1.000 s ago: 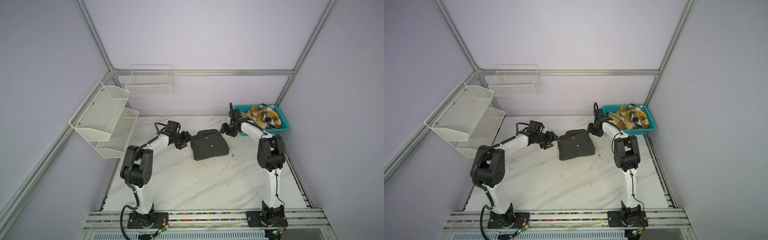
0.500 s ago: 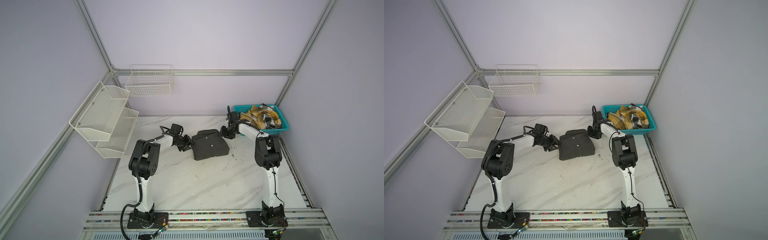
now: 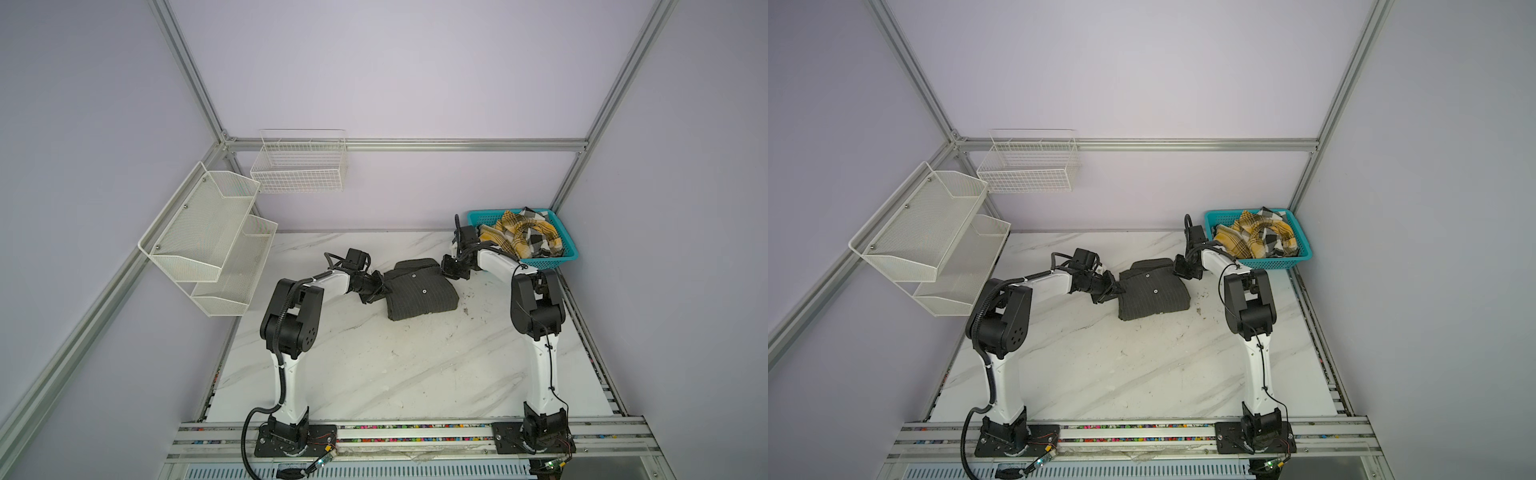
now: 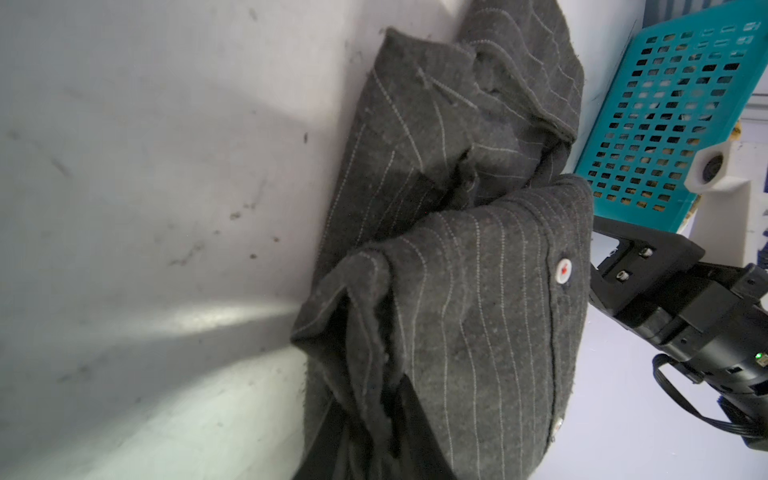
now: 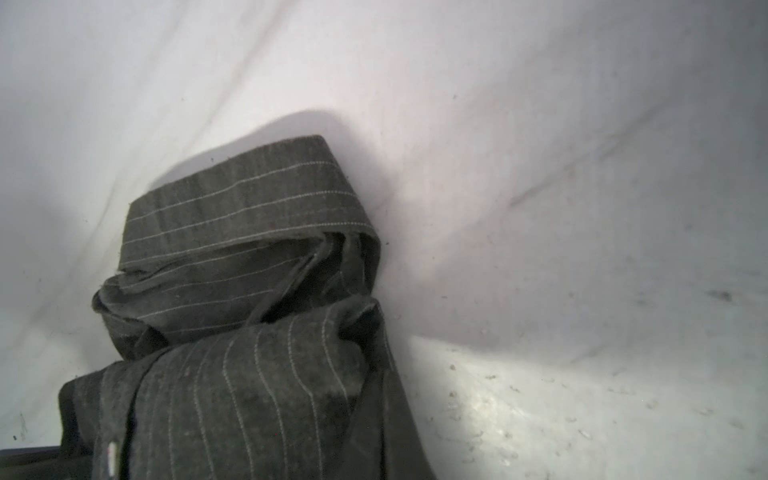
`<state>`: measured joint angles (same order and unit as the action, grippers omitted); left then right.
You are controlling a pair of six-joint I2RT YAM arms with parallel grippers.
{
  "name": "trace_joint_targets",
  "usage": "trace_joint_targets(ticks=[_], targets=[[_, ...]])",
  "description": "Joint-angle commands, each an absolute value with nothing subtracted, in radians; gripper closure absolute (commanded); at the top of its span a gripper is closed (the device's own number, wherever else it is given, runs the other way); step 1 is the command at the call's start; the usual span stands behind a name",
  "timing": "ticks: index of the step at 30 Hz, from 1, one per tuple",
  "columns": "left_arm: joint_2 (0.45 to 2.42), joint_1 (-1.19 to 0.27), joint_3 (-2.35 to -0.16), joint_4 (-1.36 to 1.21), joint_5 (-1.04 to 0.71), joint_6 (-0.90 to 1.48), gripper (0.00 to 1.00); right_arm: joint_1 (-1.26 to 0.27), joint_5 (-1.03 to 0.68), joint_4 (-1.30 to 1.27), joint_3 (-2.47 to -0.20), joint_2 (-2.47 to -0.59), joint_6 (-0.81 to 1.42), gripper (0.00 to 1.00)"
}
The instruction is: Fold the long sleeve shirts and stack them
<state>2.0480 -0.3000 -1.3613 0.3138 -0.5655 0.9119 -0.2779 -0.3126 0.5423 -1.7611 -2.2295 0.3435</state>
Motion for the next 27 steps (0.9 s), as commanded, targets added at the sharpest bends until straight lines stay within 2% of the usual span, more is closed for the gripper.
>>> trace_joint_targets(ticks=[1,5,6,8,9,12,22,23,27], targets=[[1.964,-0.316,-1.455,0.341,-0.527,0.845,0.86,-0.285,-0.332,0.486,-1.722,-2.124,0.359,1.0],[1.961,-0.322,-1.512,0.403,-0.485,0.796,0.79,-0.285,-0.353,0.437,-1.694,-2.094,0.416,1.0],[1.964,-0.322,-1.516,0.404,-0.486,0.796,0.77,-0.286,-0.349,0.447,-1.705,-2.102,0.413,0.88],[1.976,-0.321,-1.513,0.408,-0.49,0.8,0.74,-0.285,-0.343,0.45,-1.72,-2.116,0.41,0.58],[1.984,-0.322,-1.511,0.411,-0.494,0.801,0.74,-0.285,-0.346,0.454,-1.733,-2.129,0.407,0.53],[2.001,-0.322,-1.499,0.419,-0.496,0.801,0.7,-0.285,-0.35,0.511,-1.798,-2.189,0.375,0.47],[2.045,-0.321,-1.531,0.464,-0.47,0.771,0.7,-0.288,-0.39,0.531,-1.864,-2.317,0.33,0.48],[2.049,-0.321,-1.538,0.469,-0.469,0.766,0.71,-0.288,-0.401,0.532,-1.873,-2.325,0.322,0.51],[2.061,-0.322,-1.559,0.479,-0.467,0.759,0.8,-0.291,-0.388,0.525,-1.874,-2.314,0.321,0.8]])
